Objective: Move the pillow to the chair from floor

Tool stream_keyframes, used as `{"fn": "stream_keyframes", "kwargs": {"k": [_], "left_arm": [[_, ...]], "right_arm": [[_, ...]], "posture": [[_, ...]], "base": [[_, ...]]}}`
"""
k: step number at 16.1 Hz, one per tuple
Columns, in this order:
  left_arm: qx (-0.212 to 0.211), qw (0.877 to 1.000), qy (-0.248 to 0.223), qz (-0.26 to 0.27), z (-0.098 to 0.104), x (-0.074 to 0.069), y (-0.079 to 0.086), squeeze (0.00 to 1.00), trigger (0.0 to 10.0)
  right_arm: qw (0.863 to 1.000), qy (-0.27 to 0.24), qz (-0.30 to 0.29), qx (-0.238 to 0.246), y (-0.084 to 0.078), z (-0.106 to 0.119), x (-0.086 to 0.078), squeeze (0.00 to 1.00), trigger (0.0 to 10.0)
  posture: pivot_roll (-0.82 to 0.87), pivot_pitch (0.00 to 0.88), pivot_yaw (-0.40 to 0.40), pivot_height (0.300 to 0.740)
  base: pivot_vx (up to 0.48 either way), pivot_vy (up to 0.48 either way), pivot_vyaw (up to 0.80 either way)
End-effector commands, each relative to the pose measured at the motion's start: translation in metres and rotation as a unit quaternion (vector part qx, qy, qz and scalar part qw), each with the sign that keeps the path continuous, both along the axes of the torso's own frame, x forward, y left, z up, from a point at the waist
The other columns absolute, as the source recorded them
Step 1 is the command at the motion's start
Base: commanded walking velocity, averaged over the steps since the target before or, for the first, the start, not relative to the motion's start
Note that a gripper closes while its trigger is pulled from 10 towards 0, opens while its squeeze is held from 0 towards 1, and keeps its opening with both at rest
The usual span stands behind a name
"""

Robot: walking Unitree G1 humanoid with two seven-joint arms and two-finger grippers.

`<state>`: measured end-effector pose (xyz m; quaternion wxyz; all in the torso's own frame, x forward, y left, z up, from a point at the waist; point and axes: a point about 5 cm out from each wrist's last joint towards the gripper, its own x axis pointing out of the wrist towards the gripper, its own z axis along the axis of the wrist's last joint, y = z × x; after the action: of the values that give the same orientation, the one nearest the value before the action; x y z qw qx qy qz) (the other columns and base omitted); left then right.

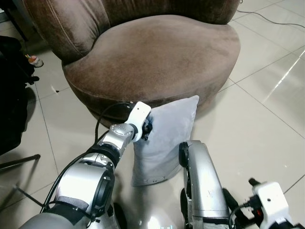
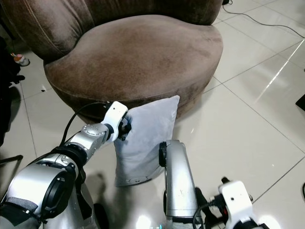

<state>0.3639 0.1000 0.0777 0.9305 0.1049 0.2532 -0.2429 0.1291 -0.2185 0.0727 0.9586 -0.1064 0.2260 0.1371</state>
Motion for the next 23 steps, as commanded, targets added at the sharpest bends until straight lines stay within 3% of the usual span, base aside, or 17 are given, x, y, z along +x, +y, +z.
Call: {"fn": "stream_keyframes", "kwargs": {"k": [1, 4, 7, 11, 14, 15, 16, 17, 18, 19, 21, 22, 23], "left_arm": [[-0.025, 1.0, 0.005, 0.01, -0.001, -0.001, -0.001, 0.79, 0.0], [-0.068, 0.997, -0.034, 0.013, 0.016, 0.008, -0.003, 0.78, 0.0], [-0.1, 0.987, -0.119, 0.032, 0.054, 0.026, 0.004, 0.75, 0.0], [-0.132, 0.969, -0.198, 0.072, 0.087, 0.036, 0.028, 0.71, 0.0], [-0.139, 0.955, -0.245, 0.094, 0.107, 0.036, 0.046, 0.7, 0.0], [-0.104, 0.955, -0.257, 0.101, 0.109, 0.033, 0.056, 0.19, 0.0], [-0.085, 0.957, -0.258, 0.101, 0.106, 0.032, 0.058, 0.19, 0.0], [-0.071, 0.959, -0.254, 0.104, 0.103, 0.031, 0.06, 0.0, 0.0], [-0.047, 0.963, -0.236, 0.121, 0.092, 0.03, 0.065, 0.0, 8.7], [-0.039, 0.965, -0.231, 0.12, 0.087, 0.028, 0.066, 0.0, 10.0], [0.033, 0.964, -0.231, 0.128, 0.082, 0.028, 0.073, 0.0, 10.0], [0.056, 0.965, -0.232, 0.107, 0.079, 0.027, 0.073, 1.0, 10.0], [0.081, 0.97, -0.222, 0.062, 0.073, 0.025, 0.071, 1.0, 10.0]], "right_arm": [[1.0, 0.014, 0.008, 0.018, 0.009, -0.007, 0.001, 0.0, 10.0], [0.999, -0.005, 0.012, 0.029, 0.018, -0.012, 0.021, 0.0, 10.0], [0.998, -0.031, 0.024, 0.046, 0.033, -0.018, 0.056, 0.0, 10.0], [0.995, -0.053, 0.049, 0.067, 0.058, -0.026, 0.102, 0.0, 10.0], [0.992, -0.068, 0.067, 0.079, 0.073, -0.026, 0.134, 0.0, 10.0], [0.991, -0.074, 0.078, 0.083, 0.081, -0.024, 0.147, 0.0, 10.0], [0.99, -0.075, 0.082, 0.084, 0.083, -0.023, 0.15, 0.0, 10.0], [0.99, -0.076, 0.086, 0.084, 0.085, -0.023, 0.153, 0.0, 10.0], [0.989, -0.077, 0.095, 0.085, 0.089, -0.025, 0.157, 0.0, 10.0], [0.988, -0.077, 0.099, 0.086, 0.092, -0.027, 0.158, 0.0, 10.0], [0.988, -0.077, 0.099, 0.086, 0.092, -0.03, 0.157, 0.0, 10.0], [0.989, -0.078, 0.095, 0.086, 0.09, -0.03, 0.156, 0.0, 10.0], [0.989, -0.082, 0.087, 0.086, 0.088, -0.031, 0.157, 0.0, 10.0]], "posture": [[-0.48, 0.17, 0.096, 0.386], [-0.43, 0.1, 0.116, 0.386], [-0.36, 0.0, 0.139, 0.386], [-0.25, 0.0, 0.136, 0.386], [-0.17, 0.0, 0.113, 0.386], [-0.13, 0.0, 0.096, 0.386], [-0.13, 0.0, 0.096, 0.386], [-0.11, 0.0, 0.083, 0.386], [-0.1, 0.0, 0.08, 0.386], [-0.1, 0.0, 0.08, 0.386], [-0.11, 0.0, 0.097, 0.386], [-0.12, 0.0, 0.105, 0.386], [-0.13, 0.0, 0.12, 0.386]], "base": [[0.0, 0.0, 0.0], [0.0, 0.0, 0.0], [0.0, 0.0, 0.0], [0.0, 0.0, 0.0], [0.0, 0.0, 0.0], [0.0, 0.0, 0.0], [0.0, 0.0, 0.0], [0.0, 0.0, 0.0], [0.0, 0.0, 0.0], [0.0, 0.0, 0.0], [0.0, 0.0, 0.0], [0.0, 0.0, 0.0], [0.0, 0.0, 0.0]]}}
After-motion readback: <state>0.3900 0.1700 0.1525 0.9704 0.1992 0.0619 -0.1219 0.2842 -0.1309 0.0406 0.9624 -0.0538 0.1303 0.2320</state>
